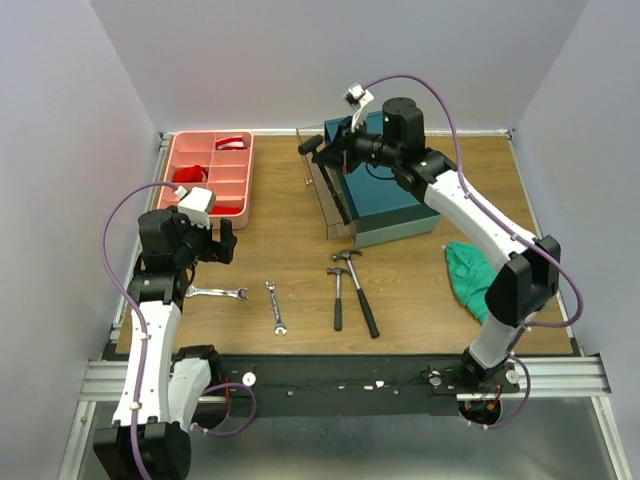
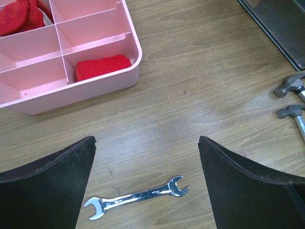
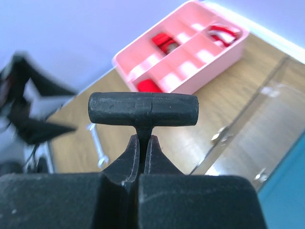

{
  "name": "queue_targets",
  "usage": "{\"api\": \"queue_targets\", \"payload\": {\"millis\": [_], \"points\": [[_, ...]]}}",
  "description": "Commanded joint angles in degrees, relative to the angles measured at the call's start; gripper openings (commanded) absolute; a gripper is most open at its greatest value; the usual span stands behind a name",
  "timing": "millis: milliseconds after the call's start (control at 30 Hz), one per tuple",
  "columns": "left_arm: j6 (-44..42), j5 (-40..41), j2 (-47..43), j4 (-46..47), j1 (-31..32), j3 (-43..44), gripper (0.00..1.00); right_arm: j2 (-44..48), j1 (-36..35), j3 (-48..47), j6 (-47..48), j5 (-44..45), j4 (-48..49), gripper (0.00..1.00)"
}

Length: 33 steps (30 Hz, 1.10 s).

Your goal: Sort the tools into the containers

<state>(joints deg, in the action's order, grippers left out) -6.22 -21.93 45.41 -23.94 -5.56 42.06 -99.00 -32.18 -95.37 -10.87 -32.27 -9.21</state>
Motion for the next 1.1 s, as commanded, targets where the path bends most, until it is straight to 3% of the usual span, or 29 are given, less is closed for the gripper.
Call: {"api": "queue_targets", "payload": {"millis": [0, 267, 500, 667, 800, 900, 933, 1067], "points": [[1.29, -1.36, -0.85, -1.01, -0.5, -1.19, 0.99, -6.02, 1.68, -6.31, -7.05, 8.62, 3.68, 0.0], [2.61, -1.62, 2.14, 0.74, -0.5, -0.4, 0.99, -20.43, 2.21, -20.55, -8.2, 12.14, -6.78, 0.01], [3.05, -1.53, 2.49, 1.09, -0.5, -1.19, 0.99, -22.9, 2.3, -17.75, -8.99, 15.22, -6.35, 0.01], [3.32, -1.53, 2.32, 1.27, -0.59, -1.63, 0.99, -24.57, 2.57, -16.6, -9.51, 7.59, -5.99, 0.01], [3.23, -1.44, 2.58, 1.27, -0.59, -1.28, 0.99, -25.19, 2.74, -15.81, -11.1, 6.34, -5.99, 0.01], [3.32, -1.36, 2.67, 1.09, -0.59, -0.93, 0.99, -25.63, 2.65, -15.81, -11.19, 5.91, -6.08, 0.23], [3.23, -1.44, 2.67, 1.01, -0.59, -0.93, 0.99, -25.63, 2.74, -15.9, -10.93, 6.43, -6.52, 0.42], [3.23, -1.36, 2.84, 1.0, -0.59, 0.03, 0.99, -22.47, 3.53, -16.34, -10.14, 8.71, -9.33, 0.56]]}}
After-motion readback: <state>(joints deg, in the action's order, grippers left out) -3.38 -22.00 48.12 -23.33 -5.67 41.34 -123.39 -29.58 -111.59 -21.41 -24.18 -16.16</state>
